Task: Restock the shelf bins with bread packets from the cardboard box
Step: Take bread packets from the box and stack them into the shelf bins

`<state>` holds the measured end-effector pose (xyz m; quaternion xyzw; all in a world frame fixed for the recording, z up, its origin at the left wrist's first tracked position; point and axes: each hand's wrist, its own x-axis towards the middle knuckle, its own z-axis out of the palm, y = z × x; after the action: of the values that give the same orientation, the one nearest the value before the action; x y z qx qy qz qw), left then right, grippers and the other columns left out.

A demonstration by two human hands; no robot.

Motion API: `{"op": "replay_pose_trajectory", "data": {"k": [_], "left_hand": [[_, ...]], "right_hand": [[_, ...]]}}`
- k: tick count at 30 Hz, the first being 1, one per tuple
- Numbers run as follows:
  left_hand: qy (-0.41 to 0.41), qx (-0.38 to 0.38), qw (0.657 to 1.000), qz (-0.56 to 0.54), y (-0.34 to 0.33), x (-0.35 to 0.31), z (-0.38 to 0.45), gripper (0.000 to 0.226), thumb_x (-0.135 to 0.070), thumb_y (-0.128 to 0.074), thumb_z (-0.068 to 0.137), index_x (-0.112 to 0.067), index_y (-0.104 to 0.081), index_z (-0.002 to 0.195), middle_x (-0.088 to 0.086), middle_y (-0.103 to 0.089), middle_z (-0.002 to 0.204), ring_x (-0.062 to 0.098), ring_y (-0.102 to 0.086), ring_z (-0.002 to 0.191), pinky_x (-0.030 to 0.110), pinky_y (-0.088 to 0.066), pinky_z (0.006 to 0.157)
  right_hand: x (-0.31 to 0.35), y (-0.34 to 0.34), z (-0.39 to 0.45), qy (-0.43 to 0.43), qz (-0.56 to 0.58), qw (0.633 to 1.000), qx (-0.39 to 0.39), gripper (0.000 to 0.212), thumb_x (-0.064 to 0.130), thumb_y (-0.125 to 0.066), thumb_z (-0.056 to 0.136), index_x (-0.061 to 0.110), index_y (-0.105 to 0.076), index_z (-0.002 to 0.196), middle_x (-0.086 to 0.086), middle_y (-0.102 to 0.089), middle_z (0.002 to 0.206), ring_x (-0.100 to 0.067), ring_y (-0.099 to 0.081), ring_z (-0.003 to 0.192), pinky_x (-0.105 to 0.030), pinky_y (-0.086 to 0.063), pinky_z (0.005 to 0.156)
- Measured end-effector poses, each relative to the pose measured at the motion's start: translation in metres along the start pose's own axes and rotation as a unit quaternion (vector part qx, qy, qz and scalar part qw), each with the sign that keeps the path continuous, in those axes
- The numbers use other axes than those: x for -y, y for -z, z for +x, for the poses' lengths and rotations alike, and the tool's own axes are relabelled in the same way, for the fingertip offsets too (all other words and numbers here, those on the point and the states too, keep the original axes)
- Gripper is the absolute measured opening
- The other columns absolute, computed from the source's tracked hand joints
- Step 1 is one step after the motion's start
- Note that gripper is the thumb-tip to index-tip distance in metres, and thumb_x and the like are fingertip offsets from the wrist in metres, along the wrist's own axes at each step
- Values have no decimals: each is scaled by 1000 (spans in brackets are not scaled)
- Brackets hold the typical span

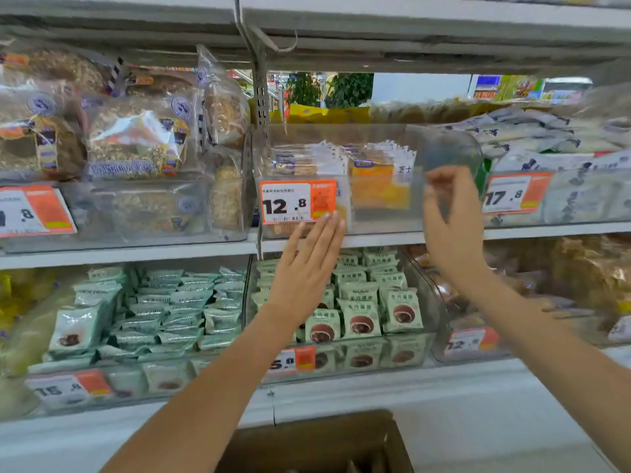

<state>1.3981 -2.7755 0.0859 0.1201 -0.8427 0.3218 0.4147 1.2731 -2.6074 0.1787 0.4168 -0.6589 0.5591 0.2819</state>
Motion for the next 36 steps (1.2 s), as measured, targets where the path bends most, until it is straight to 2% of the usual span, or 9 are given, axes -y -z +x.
{"op": "replay_pose_trajectory", "data": {"k": [7,12,15,19,21,23,27,30,36], "left_hand": [[-51,188,975,-111,15,-56,-153,50,-6,-55,75,2,-54,125,21,-49,138,33,-43,131,43,-7,116],[-24,172,967,-188,31,-79,-204,49,-7,-34,81,-5,-44,129,21,-41,145,34,-28,136,46,-15,114],[-21,243,950,-195,32,-89,-238,58,-9,-43,79,-9,-44,137,19,-37,148,37,-29,138,52,-23,114],[52,498,837,-222,30,-105,-272,47,-16,-50,93,-11,-43,139,13,-25,154,28,-18,144,40,-15,118],[73,569,779,-254,31,-118,-292,40,-17,-45,95,-12,-46,134,12,-36,148,28,-31,137,38,-28,113],[87,599,749,-270,36,-129,-312,34,-17,-45,94,-13,-50,127,10,-46,136,28,-43,124,39,-40,101],[131,642,707,-266,47,-148,-337,35,-16,-46,93,-14,-48,128,9,-48,132,28,-45,121,41,-41,96],[186,649,681,-284,51,-160,-347,36,-17,-46,93,-15,-47,129,8,-47,133,28,-44,122,43,-43,97],[241,660,650,-287,54,-175,-364,34,-22,-44,95,-18,-50,127,7,-53,127,26,-48,118,40,-46,94]], "right_hand": [[-34,-4,-212,-122,-74,950,278,23,4,-48,92,18,-58,108,4,-51,108,-12,-49,98,-28,-42,82],[-42,-32,-285,-164,-90,860,475,22,14,-53,89,27,-57,106,7,-56,106,-13,-57,95,-32,-48,86],[-40,-46,-319,-167,-112,801,564,22,25,-52,92,25,-55,113,3,-59,110,-15,-57,100,-36,-50,85],[-51,-51,-358,-158,-198,659,708,32,29,-51,94,20,-48,125,-4,-57,120,-23,-55,106,-44,-50,86],[-63,-49,-381,-187,-226,582,758,44,30,-51,94,18,-41,136,-7,-52,131,-27,-52,115,-45,-46,95],[-76,-45,-402,-253,-215,545,770,50,35,-48,95,17,-36,141,-7,-48,136,-28,-48,121,-43,-40,104],[-98,-39,-434,-454,-221,546,668,74,45,-56,88,15,-22,146,-18,-43,140,-34,-43,128,-45,-35,109],[-105,-46,-458,-496,-207,515,668,59,41,-46,95,13,-31,145,-12,-35,149,-29,-32,138,-39,-24,115],[-91,-59,-478,-547,-160,582,580,42,18,-41,100,12,-38,141,-9,-46,142,-27,-46,125,-31,-38,97]]}}
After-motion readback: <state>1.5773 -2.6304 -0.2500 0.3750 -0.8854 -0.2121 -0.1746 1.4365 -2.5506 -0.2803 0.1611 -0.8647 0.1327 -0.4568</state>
